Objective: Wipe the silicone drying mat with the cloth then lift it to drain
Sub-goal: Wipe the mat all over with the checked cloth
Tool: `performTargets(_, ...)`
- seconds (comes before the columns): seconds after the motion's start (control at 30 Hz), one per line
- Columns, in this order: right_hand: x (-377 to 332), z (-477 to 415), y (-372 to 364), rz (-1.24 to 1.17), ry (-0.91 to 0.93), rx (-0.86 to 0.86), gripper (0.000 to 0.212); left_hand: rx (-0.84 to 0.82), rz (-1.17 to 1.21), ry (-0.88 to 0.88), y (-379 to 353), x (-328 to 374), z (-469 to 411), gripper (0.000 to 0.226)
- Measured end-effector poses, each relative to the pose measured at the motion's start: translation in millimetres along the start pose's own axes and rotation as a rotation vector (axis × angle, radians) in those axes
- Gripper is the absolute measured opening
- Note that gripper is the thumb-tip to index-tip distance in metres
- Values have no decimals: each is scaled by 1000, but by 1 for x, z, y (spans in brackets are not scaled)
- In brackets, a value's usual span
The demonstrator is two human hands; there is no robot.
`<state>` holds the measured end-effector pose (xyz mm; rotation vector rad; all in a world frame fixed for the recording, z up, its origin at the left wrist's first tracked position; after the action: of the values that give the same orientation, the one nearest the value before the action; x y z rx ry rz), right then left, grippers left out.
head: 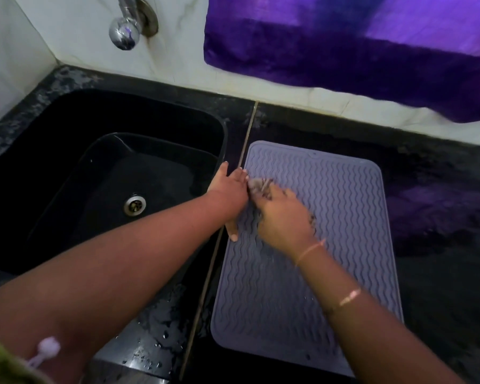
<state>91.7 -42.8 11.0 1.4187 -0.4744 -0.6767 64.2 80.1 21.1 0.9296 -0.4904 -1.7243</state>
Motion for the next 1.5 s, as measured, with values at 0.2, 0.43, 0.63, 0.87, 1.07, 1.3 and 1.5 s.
performTargets(0.2, 22, 15, 21, -709, -273, -117, 33, -24, 21, -3, -1, -1, 1, 118)
performTargets(0.43, 53, -86, 43, -753, -425, 155, 38, -74, 19, 1, 0, -2, 0, 138)
performTargets(0.63, 22, -56, 11, -130, -215, -107, 59, -79, -32, 17, 1, 1, -2, 137)
performTargets(0.87, -11, 67, -13, 29, -7, -117, 53, 18, 45, 31, -4, -1, 4, 124)
performTargets(1.07, -9, 114, -2, -25, 213, -235, 43, 60, 0, 44, -7, 1, 10, 131)
performTargets(1.3, -25, 66, 5, -128, -86, -273, 59, 250, 269, -63, -21, 1, 30, 82)
performTargets(1.5, -39, 109, -17, 22, 207, -162, 48, 54, 427, -97, -23, 2, 27, 97)
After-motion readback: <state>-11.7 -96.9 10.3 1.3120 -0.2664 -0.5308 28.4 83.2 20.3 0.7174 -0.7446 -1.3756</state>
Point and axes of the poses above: each hand's wrist, its own z-axis away from the middle knuckle, its own y-axis out of the back of the hand, x = y × z, the point moved 1 cm from there along -z, towards the middle knuckle, and after that the axes turned 5 degrees about -y, right-handed, at the moved point
